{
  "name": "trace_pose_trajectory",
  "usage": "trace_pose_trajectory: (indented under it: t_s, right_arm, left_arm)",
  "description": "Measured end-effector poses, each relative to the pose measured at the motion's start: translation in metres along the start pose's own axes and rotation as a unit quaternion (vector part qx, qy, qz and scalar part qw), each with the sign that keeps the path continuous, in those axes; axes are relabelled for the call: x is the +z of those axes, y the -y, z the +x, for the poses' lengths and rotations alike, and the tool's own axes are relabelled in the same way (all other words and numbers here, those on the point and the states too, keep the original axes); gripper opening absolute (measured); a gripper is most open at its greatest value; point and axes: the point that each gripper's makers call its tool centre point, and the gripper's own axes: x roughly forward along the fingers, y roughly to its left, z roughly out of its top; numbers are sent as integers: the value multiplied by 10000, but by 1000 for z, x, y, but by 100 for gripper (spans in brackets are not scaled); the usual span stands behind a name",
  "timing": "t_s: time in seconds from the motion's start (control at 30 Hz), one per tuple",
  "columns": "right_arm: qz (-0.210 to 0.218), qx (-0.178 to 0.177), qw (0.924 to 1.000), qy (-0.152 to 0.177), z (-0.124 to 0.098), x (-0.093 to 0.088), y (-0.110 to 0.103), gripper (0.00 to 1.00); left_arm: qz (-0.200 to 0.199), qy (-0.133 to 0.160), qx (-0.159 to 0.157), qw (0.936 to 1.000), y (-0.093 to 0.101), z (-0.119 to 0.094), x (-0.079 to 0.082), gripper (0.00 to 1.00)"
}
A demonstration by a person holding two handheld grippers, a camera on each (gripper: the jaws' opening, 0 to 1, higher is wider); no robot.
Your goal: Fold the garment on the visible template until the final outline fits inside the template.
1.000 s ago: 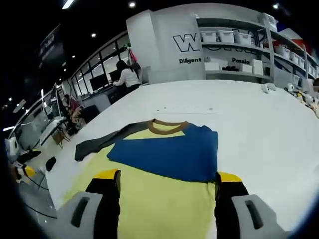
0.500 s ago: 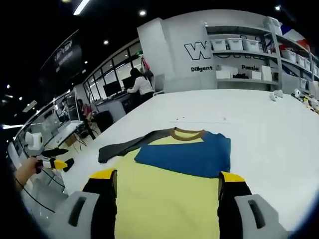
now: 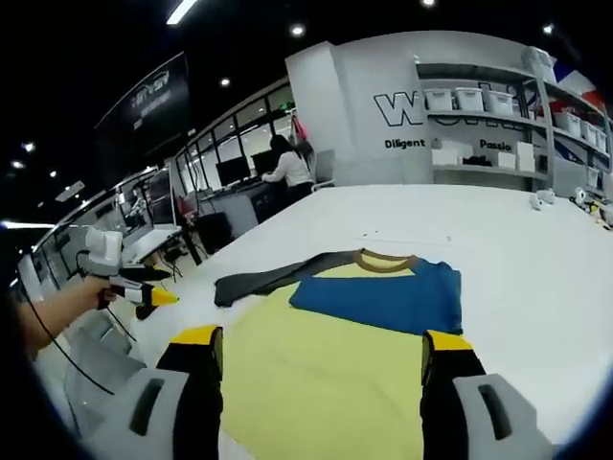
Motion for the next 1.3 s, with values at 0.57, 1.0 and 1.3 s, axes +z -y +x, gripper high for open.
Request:
trace_pose_trajectory:
  t_s: [0.57, 1.0, 1.3]
  right_arm:
    - [-376, -272, 9989, 0, -6, -8, -4, 81]
    - [-388, -471, 9981, -68, -10, -14, 0, 78]
    - [-357, -547, 9977, -169, -9, -24, 1, 75]
  left_arm:
    - [62, -473, 141, 9988, -5, 61, -18, 49]
    - [-189, -815, 93, 9964, -2, 91, -33, 27]
    - [-153, -877, 283, 9956, -13, 97, -37, 0]
